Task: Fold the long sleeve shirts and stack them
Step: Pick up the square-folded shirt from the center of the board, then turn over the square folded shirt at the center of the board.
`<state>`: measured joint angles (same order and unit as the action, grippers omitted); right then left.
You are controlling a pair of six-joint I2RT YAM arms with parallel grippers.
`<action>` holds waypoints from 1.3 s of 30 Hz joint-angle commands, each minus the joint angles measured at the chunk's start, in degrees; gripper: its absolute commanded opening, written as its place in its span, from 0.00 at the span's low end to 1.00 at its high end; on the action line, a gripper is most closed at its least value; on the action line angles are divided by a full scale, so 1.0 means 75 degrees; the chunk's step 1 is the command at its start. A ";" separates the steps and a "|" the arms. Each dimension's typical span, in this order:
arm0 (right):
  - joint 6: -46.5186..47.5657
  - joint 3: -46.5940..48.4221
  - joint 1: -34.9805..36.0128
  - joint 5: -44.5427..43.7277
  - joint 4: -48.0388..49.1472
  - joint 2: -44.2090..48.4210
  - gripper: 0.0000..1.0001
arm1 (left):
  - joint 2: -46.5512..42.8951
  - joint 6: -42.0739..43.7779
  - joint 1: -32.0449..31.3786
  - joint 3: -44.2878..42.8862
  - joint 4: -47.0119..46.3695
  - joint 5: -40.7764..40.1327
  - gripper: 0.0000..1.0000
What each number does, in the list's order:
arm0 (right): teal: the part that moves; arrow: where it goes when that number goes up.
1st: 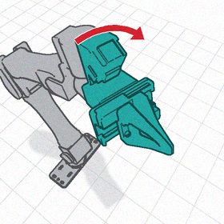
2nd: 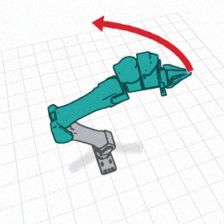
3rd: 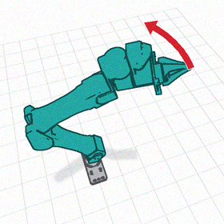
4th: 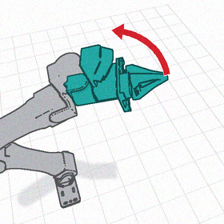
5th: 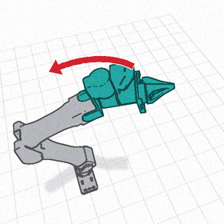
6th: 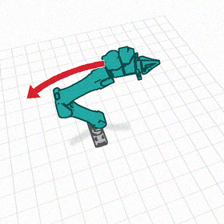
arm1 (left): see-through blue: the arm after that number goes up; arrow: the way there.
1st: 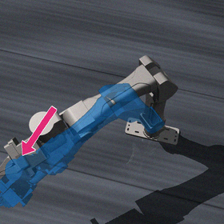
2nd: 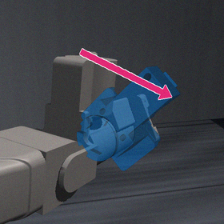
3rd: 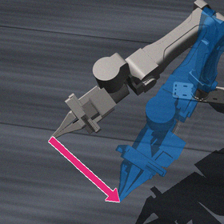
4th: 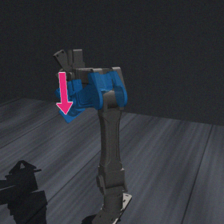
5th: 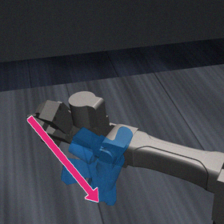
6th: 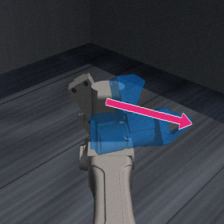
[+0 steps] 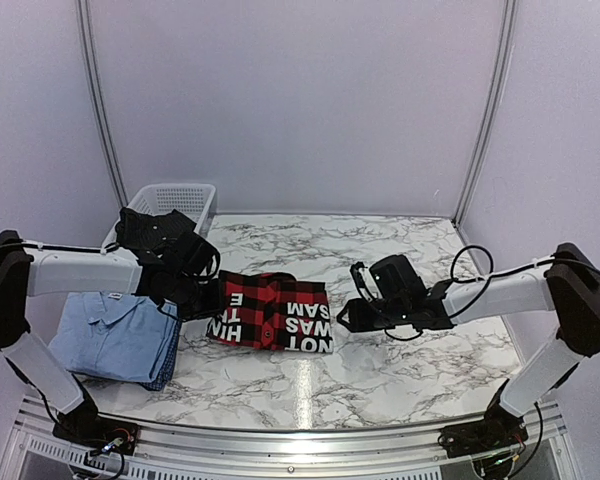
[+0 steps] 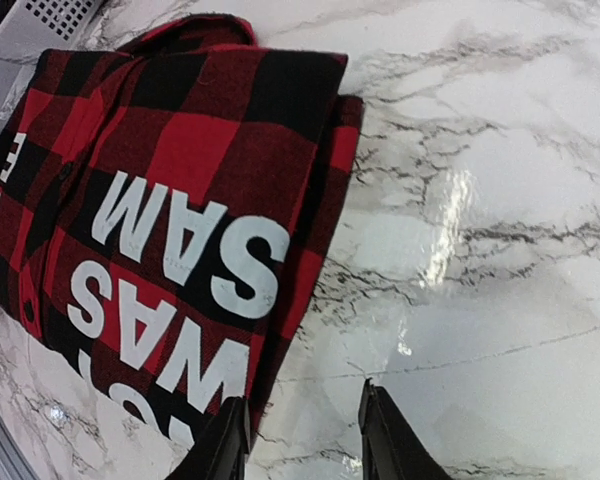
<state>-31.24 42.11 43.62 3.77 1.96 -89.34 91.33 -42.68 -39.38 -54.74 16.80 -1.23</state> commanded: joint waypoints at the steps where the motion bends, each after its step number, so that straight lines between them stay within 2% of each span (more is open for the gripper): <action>1: -0.0004 0.0921 0.0276 -0.0115 -0.0072 -0.0474 0.31 | -0.0477 0.0381 0.0047 0.0006 0.0506 -0.0241 0.00; 11: 0.0060 0.1953 0.0381 -0.0321 -0.0086 -0.1980 0.29 | -0.0743 0.0673 0.0114 -0.0151 0.0774 -0.0148 0.00; 17: -0.0051 0.2018 0.0567 -0.0347 -0.0038 -0.2339 0.22 | -0.1087 0.0861 0.0210 -0.0319 0.0986 -0.0152 0.00; 27: -0.0268 0.2730 0.1144 -0.0352 -0.0125 -0.3110 0.20 | -0.1587 0.1103 0.0365 -0.0713 0.1351 -0.0101 0.00; 39: -0.0698 0.3853 0.1634 0.0333 0.0246 -0.4231 0.18 | -0.2227 0.1730 0.0696 -0.1267 0.2111 -0.0109 0.00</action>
<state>-34.37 68.93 54.37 2.92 3.92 -117.82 76.36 -32.45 -35.07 -62.41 29.67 -2.02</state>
